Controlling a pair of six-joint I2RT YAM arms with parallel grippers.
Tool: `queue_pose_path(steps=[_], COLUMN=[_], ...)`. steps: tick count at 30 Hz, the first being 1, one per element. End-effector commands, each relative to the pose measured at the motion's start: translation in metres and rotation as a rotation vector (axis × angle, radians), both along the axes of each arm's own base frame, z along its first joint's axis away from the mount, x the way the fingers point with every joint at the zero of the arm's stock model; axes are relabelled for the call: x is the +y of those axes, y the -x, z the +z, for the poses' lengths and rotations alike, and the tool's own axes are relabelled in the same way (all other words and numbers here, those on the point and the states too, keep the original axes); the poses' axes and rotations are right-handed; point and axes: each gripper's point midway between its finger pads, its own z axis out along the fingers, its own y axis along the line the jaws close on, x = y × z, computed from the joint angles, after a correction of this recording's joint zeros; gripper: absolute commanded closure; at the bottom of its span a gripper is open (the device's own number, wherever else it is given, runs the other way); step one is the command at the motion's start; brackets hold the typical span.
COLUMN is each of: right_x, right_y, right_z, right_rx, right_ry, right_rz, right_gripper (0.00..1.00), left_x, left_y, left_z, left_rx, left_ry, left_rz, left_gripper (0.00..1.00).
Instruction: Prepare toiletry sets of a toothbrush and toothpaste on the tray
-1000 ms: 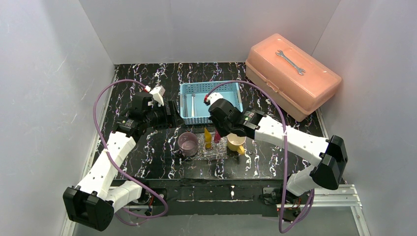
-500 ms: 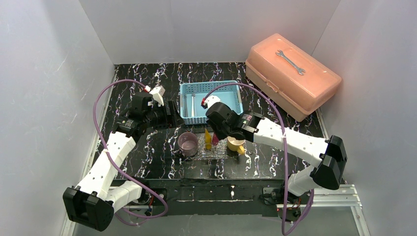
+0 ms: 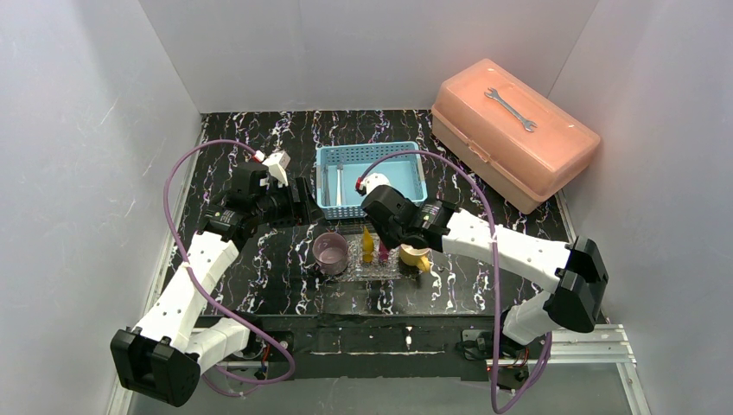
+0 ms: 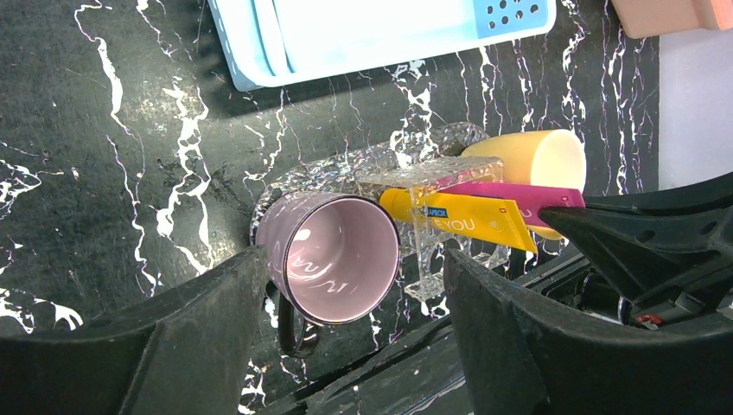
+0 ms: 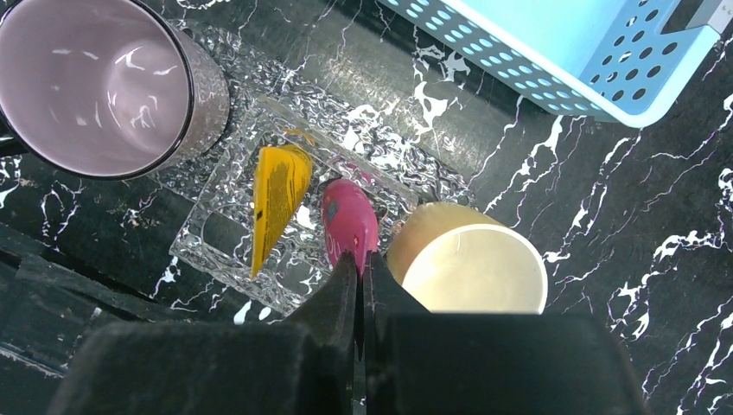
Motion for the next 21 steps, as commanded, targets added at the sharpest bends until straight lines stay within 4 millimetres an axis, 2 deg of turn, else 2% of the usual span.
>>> queue_pose_path(steps=[1,21], right_x=[0.006,0.007], right_y=[-0.007,-0.007], right_z=[0.005,-0.011], right_rx=[-0.039,-0.030], right_ry=[-0.032,-0.022], right_rz=[-0.026,-0.035], right_gripper=[0.99,0.99], left_x=[0.002,0.003], left_y=[0.005,0.005], left_z=[0.000,0.000], left_rx=[-0.014,-0.016], left_ry=[-0.013,-0.015], left_rz=[-0.010,-0.009], left_gripper=[0.27,0.27])
